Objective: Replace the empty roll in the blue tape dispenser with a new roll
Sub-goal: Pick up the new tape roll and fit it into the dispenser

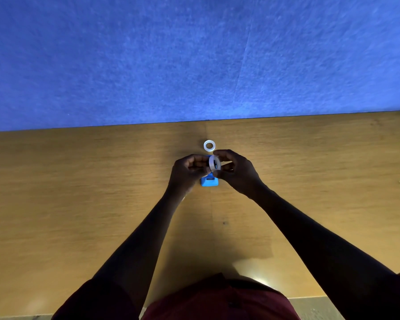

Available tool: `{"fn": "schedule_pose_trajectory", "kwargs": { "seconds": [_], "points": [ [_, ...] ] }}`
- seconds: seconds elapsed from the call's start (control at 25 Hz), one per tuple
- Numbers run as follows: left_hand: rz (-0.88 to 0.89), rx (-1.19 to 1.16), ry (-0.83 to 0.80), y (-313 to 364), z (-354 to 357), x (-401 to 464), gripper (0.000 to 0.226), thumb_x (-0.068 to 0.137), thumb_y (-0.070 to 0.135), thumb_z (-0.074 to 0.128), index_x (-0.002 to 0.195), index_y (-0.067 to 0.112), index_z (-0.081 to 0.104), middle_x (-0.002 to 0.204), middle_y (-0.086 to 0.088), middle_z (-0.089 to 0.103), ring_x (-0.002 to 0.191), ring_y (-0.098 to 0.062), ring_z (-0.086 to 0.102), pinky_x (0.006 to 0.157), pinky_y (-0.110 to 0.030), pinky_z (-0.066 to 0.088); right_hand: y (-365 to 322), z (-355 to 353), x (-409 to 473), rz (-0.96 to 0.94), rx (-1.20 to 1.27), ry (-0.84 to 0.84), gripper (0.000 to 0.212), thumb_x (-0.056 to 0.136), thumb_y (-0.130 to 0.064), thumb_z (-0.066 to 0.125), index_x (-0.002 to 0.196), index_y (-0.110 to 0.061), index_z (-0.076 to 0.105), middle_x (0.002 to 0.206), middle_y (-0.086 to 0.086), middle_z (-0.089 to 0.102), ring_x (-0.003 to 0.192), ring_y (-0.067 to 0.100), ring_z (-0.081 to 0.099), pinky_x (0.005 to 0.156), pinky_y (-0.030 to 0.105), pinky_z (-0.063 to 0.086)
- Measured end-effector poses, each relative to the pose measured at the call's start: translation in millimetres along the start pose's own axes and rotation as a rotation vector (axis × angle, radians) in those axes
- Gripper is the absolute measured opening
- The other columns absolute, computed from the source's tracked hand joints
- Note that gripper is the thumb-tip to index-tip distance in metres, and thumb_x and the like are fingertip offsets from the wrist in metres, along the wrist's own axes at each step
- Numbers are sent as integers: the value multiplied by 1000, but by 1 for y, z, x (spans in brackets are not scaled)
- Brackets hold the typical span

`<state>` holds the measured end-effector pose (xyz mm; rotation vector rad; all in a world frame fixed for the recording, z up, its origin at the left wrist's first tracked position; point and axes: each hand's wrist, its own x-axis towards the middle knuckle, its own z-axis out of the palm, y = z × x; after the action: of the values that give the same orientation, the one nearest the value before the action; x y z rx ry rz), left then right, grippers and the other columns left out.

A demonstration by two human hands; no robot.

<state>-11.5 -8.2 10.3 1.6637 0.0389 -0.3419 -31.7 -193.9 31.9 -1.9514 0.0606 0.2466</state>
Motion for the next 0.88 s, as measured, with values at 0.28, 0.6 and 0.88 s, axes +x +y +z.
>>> {"fn": "schedule_pose_trajectory", "kwargs": {
  "seconds": [0.28,0.6,0.88],
  "points": [
    [17,-25,-44,1,-3,0,32,82,3,82,113,4,74,97,-5,80,89,-13,76,74,-24,61,1,-3,-1,-34,10,-36,50,78,-16,82,119,-37,63,113,-18,69,106,2,66,82,18,57],
    [4,-65,-84,-4,-7,5,28,78,9,86,103,19,78,97,-5,81,92,-22,78,78,-33,64,2,-5,-2,-43,62,-40,51,75,-10,83,115,-37,66,110,-20,70,105,-3,65,79,12,55],
    [-3,-99,-121,-4,-9,6,29,79,11,85,106,19,78,100,-6,80,95,-21,77,76,-29,61,5,-6,-1,-46,122,-52,49,76,-4,82,118,-23,68,111,-13,72,104,0,68,77,15,55]
  ]
}}
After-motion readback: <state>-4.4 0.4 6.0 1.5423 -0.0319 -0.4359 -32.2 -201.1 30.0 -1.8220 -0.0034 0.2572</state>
